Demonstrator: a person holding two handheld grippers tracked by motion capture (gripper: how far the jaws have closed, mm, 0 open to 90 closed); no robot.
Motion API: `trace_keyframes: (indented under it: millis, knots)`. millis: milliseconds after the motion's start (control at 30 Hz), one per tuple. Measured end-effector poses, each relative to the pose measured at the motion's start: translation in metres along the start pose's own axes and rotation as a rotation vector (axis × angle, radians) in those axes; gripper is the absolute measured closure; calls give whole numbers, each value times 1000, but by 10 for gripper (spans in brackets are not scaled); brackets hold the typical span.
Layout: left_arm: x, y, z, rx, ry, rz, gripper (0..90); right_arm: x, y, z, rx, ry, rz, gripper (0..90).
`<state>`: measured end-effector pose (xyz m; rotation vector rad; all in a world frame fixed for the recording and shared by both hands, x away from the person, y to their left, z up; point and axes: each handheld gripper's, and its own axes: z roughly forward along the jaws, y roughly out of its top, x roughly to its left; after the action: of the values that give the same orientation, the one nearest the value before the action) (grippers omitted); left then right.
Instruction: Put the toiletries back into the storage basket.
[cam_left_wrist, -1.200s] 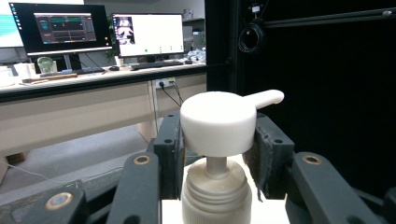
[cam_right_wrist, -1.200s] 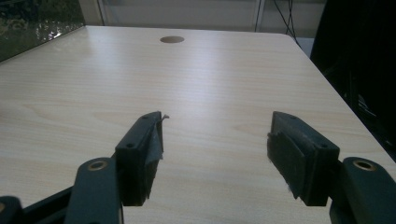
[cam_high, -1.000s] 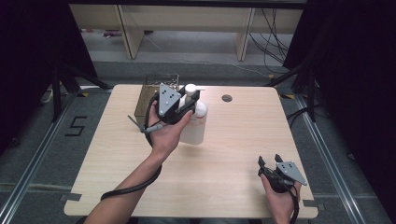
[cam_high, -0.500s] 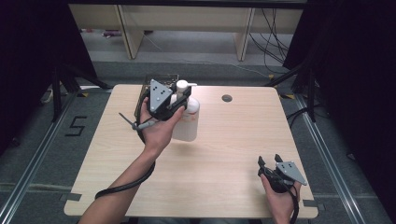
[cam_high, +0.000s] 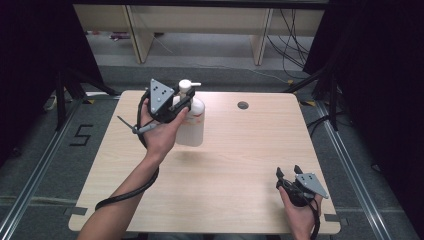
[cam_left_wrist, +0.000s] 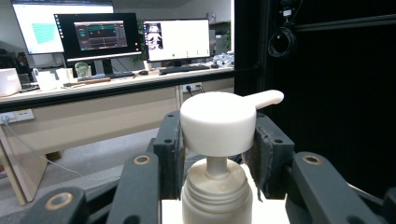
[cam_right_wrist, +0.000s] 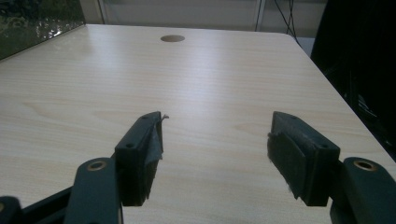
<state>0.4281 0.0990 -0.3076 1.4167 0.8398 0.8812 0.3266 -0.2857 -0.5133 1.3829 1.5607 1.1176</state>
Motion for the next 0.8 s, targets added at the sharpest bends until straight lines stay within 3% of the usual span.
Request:
trace_keyframes:
  millis: [567, 600, 700, 733, 800]
  knots:
    - [18, 9, 2, -8, 47, -3, 591, 0, 0, 0, 5, -2, -3, 360]
    - [19, 9, 2, -8, 49, -4, 591, 2, 0, 0, 5, -8, 23, 360]
    - [23, 11, 3, -9, 57, -3, 591, 0, 0, 0, -3, -2, -12, 360]
    - [24, 11, 3, -7, 59, -1, 592, 3, 0, 0, 0, -6, 28, 360]
    - [26, 12, 5, -9, 65, -2, 591, 1, 0, 0, 7, -5, 15, 360]
